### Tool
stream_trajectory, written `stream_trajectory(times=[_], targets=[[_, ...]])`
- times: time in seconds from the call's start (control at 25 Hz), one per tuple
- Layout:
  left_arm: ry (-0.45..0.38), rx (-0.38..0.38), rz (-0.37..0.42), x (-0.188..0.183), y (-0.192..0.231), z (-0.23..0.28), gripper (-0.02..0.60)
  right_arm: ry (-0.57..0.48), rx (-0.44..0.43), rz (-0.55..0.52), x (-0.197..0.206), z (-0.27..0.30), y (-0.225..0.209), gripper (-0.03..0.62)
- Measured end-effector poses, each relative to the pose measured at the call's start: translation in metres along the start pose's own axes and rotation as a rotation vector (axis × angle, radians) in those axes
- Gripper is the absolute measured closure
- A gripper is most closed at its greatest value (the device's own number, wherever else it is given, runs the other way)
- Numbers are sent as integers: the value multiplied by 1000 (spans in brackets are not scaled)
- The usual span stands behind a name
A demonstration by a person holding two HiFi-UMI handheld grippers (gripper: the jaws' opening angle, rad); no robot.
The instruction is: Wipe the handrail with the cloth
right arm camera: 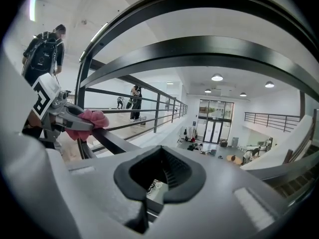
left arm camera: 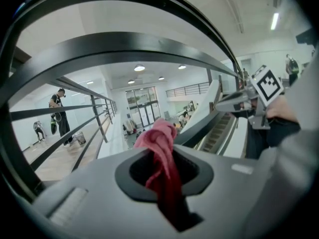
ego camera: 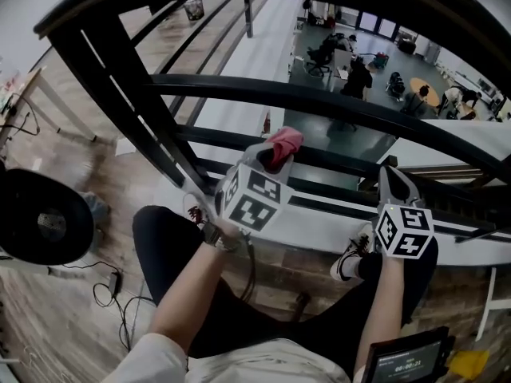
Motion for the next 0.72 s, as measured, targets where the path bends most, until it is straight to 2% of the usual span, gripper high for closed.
stream_trajectory(times=[0.24,0.72], targets=[[23,-49,-51,5,35,-22,518,0,-44,-10,-4,8,20,592],[24,-228,-138,26,107,-67,518,5,-95,-30,-5,15,41,592]])
Point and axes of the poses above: the fingertips, and each gripper's own axes: z forward along the fingers, y to its left, x out of its underside, the point moved 5 cm from there along -z, backward along the fingers, and after that the axes turned 14 degrees about -y, right-handed, at the moved point
